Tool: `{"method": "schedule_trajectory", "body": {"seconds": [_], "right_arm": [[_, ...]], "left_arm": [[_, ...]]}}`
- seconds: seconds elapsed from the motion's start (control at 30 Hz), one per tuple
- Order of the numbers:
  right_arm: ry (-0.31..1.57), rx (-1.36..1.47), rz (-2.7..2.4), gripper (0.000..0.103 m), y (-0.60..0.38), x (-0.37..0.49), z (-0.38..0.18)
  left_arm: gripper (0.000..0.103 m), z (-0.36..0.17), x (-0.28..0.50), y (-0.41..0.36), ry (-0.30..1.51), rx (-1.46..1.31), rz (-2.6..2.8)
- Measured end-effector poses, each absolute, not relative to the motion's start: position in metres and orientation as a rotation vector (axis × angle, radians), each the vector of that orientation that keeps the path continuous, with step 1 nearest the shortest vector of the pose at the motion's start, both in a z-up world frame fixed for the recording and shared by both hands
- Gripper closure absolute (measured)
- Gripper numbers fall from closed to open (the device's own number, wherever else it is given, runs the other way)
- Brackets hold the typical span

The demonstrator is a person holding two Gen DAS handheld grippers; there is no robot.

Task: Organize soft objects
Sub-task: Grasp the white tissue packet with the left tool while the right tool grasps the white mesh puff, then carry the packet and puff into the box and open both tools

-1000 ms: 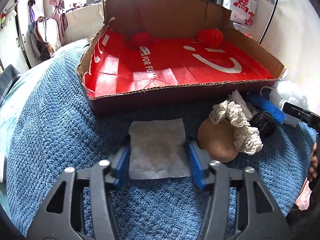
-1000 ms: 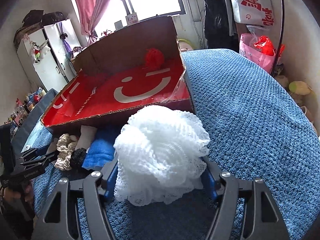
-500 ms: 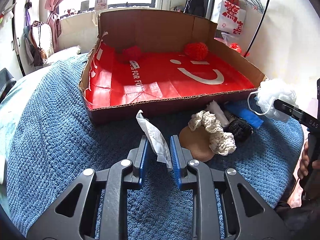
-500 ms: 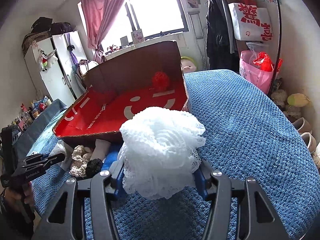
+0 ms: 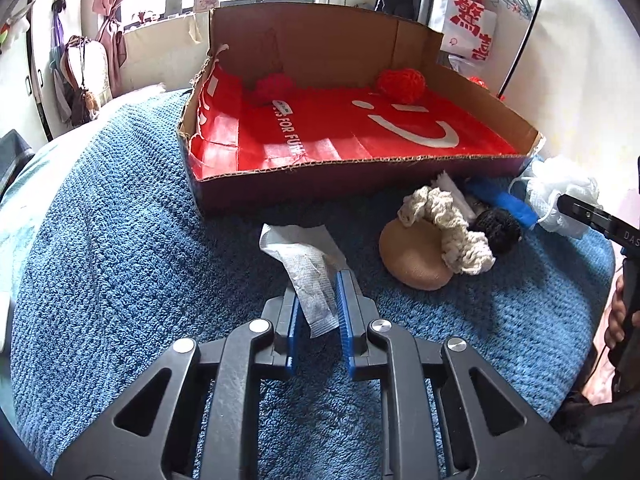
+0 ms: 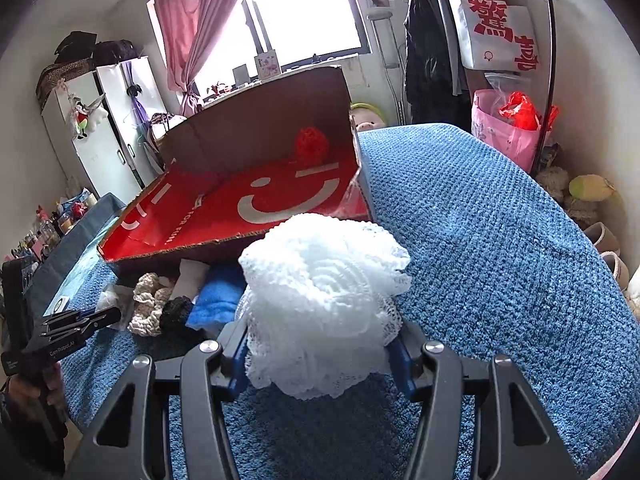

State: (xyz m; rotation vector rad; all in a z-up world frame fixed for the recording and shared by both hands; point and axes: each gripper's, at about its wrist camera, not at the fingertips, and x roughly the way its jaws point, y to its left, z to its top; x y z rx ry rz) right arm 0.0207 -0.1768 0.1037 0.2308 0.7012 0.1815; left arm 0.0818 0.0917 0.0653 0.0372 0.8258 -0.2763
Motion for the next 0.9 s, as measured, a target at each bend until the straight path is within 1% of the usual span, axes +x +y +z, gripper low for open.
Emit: {"method": "schedule_trajectory", "body": {"seconds": [0.03, 0.07, 0.1, 0.13, 0.17, 0.2, 0.3, 0.37, 0.43, 0.47, 0.5, 0.53, 0.57, 0.6, 0.63, 0.67, 0.73, 0.77, 0.9], "right_arm": [[0.710, 0.227, 0.174, 0.044, -0.177, 0.020, 0.100], [0.721, 0.221, 0.167, 0.042, -0.176, 0.021, 0.097], [0.730, 0.215, 0.158, 0.040, -0.176, 0.021, 0.093], [0.734, 0.207, 0.151, 0.035, -0.175, 0.020, 0.092], [0.737, 0.192, 0.146, 0.029, -0.173, 0.020, 0.091], [0.737, 0.176, 0.136, 0.027, -0.171, 0.020, 0.091], [0.718, 0.113, 0.109, 0.018, -0.166, 0.017, 0.095], [0.701, 0.059, 0.078, 0.009, -0.163, 0.016, 0.098], [0.678, 0.015, 0.057, 0.007, -0.161, 0.016, 0.102], [0.671, -0.004, 0.050, 0.007, -0.160, 0.017, 0.104], [0.670, -0.022, 0.047, 0.007, -0.159, 0.020, 0.105], [0.674, -0.037, 0.048, 0.007, -0.158, 0.023, 0.105], [0.681, -0.052, 0.045, 0.014, -0.157, 0.027, 0.104], [0.689, -0.062, 0.045, 0.023, -0.157, 0.030, 0.103], [0.694, -0.060, 0.059, 0.037, -0.157, 0.033, 0.101], [0.704, -0.050, 0.077, 0.041, -0.157, 0.035, 0.100], [0.694, -0.038, 0.093, 0.047, -0.156, 0.035, 0.100], [0.680, -0.034, 0.104, 0.048, -0.156, 0.032, 0.103], [0.610, -0.041, 0.094, 0.050, -0.155, 0.019, 0.121]], "left_arm": [[0.082, 0.065, 0.082, 0.092, 0.826, 0.043, -0.268], [0.076, 0.065, 0.083, 0.092, 0.824, 0.048, -0.262], [0.061, 0.065, 0.084, 0.092, 0.825, 0.048, -0.260], [0.045, 0.064, 0.085, 0.092, 0.831, 0.049, -0.256], [0.022, 0.065, 0.084, 0.092, 0.820, 0.052, -0.245], [0.019, 0.066, 0.083, 0.092, 0.801, 0.057, -0.241], [0.019, 0.066, 0.086, 0.087, 0.809, 0.087, -0.245], [0.019, 0.066, 0.089, 0.085, 0.808, 0.103, -0.237], [0.019, 0.064, 0.093, 0.081, 0.821, 0.128, -0.235], [0.021, 0.063, 0.096, 0.079, 0.826, 0.138, -0.232], [0.026, 0.061, 0.099, 0.077, 0.835, 0.151, -0.226], [0.034, 0.060, 0.102, 0.076, 0.843, 0.155, -0.231], [0.046, 0.058, 0.103, 0.074, 0.852, 0.154, -0.243], [0.052, 0.058, 0.104, 0.074, 0.850, 0.152, -0.250], [0.061, 0.058, 0.103, 0.072, 0.843, 0.154, -0.258], [0.078, 0.059, 0.101, 0.071, 0.836, 0.152, -0.273], [0.081, 0.059, 0.099, 0.071, 0.833, 0.151, -0.269], [0.083, 0.061, 0.097, 0.072, 0.827, 0.141, -0.273], [0.083, 0.067, 0.092, 0.071, 0.815, 0.125, -0.295]]}}
